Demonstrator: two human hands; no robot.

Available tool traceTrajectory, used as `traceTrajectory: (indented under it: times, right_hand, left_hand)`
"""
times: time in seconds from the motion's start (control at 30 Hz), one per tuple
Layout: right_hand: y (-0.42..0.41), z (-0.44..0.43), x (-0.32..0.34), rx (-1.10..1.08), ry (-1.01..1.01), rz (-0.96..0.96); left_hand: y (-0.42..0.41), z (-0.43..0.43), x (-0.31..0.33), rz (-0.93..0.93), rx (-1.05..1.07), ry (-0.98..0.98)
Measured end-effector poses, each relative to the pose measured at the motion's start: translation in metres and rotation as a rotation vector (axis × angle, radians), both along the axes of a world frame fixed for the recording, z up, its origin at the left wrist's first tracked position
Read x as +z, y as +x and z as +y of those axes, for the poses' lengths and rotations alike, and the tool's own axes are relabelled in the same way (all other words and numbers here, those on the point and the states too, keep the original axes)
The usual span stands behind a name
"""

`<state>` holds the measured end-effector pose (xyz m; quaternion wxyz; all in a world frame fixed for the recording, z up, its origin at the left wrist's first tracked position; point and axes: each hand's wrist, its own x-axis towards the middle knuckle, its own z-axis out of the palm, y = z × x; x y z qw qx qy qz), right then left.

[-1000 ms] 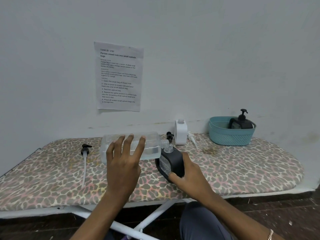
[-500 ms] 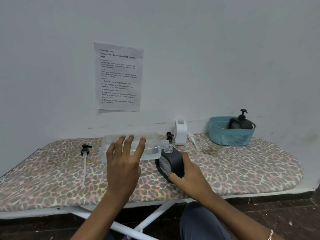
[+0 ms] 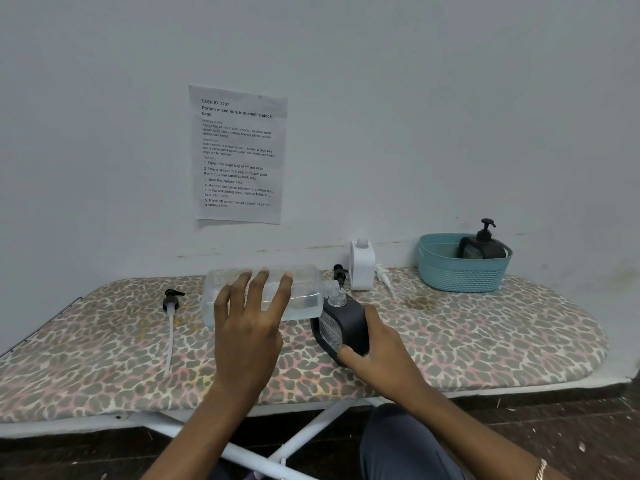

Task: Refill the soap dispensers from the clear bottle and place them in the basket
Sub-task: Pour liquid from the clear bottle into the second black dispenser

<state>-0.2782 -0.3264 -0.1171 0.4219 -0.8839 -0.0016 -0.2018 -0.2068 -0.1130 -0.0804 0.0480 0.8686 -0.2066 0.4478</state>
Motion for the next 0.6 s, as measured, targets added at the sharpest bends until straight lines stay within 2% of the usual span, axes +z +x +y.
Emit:
traceTrajectory:
  times: [0.6]
  right_hand:
    - [0.0002, 0.0001, -0.0008, -0.002, -0.004, -0.004]
  left_hand:
    - [0.0007, -0.0002, 0.0003, 0.008, 0.001, 0.000]
